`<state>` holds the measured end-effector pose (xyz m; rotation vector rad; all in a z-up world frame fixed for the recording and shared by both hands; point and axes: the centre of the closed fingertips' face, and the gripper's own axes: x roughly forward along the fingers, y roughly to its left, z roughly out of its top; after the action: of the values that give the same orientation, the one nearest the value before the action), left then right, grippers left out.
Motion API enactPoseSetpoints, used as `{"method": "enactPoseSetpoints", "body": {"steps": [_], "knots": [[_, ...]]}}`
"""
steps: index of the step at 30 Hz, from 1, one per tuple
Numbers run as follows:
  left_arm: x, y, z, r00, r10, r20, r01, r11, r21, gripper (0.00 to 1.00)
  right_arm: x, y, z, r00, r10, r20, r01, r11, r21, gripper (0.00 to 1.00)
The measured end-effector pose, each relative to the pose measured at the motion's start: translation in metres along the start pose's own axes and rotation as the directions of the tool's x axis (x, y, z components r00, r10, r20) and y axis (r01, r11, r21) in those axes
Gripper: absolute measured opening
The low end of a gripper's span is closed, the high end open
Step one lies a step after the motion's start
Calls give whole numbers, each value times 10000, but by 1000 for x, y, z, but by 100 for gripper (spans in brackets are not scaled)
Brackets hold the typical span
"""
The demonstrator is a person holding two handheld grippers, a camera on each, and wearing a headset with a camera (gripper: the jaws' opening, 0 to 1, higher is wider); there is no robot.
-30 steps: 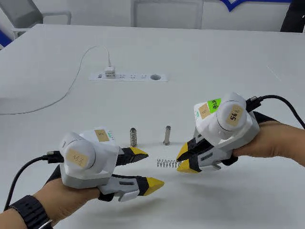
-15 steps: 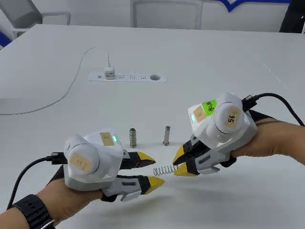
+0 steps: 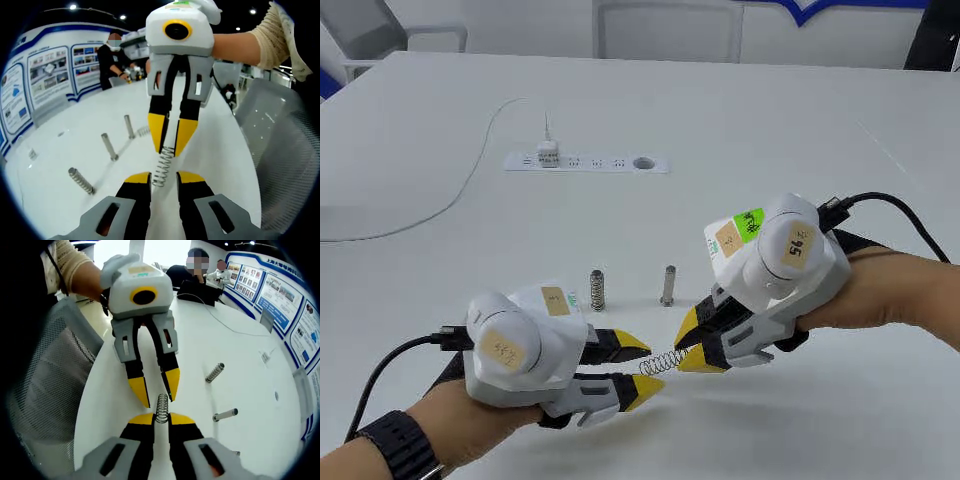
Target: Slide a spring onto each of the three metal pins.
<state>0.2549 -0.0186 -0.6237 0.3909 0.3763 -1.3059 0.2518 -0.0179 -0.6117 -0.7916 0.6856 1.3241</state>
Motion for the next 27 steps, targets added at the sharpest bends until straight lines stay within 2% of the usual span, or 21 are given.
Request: {"method": "enactPoseSetpoints", "body": {"steps": [11, 27], "knots": [[2, 1, -5, 9997, 112, -229, -102, 9990, 436, 13, -2, 4, 6, 9999, 135, 100, -136, 9999, 67, 11], [4, 1, 0, 9998, 195, 7, -195, 9994, 274, 12, -9, 3, 23, 9965, -83, 833, 50, 9992, 393, 11]]}}
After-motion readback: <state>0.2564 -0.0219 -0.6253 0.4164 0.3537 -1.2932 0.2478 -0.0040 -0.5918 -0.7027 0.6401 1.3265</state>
